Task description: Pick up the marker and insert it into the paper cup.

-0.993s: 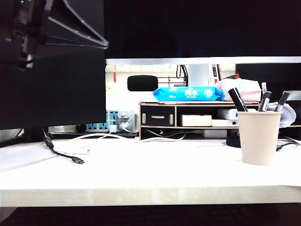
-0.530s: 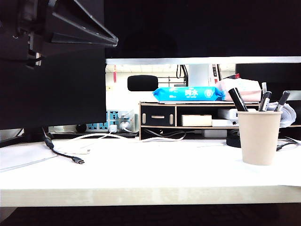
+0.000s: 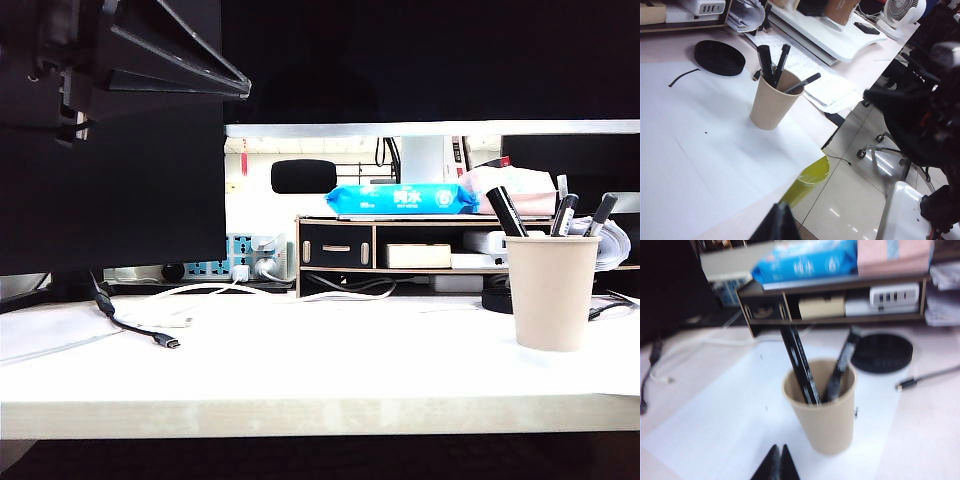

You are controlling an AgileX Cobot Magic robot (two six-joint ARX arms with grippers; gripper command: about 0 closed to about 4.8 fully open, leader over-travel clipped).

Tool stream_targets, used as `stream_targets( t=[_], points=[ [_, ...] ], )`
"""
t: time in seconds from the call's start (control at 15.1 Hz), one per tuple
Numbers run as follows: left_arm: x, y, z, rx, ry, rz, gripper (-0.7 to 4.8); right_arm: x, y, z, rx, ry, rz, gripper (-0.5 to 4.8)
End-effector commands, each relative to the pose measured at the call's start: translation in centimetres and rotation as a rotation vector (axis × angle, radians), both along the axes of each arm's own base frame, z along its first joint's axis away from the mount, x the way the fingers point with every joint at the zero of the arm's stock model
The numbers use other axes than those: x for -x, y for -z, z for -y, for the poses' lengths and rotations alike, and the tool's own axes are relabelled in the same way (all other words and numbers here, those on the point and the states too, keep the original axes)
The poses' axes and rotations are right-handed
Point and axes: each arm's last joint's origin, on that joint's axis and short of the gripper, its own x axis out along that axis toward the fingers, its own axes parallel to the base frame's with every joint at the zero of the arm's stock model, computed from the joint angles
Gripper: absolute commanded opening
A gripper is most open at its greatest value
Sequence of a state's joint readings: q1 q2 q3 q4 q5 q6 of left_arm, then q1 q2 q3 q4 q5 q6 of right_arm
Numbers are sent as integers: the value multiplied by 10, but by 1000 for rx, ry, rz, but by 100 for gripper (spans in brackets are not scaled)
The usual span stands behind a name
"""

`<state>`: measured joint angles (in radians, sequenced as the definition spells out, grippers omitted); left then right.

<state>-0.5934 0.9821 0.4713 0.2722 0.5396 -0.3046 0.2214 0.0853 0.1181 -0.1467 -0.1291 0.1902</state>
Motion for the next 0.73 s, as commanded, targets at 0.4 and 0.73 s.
stream_targets(
  t=[0.4, 0.73],
  points=[
    [30, -32, -22, 75, -75, 108, -5, -2, 5, 2, 9, 71, -4, -6],
    [100, -43, -78, 45, -336, 235, -5, -1, 10, 2, 19, 56, -51, -6]
  ],
)
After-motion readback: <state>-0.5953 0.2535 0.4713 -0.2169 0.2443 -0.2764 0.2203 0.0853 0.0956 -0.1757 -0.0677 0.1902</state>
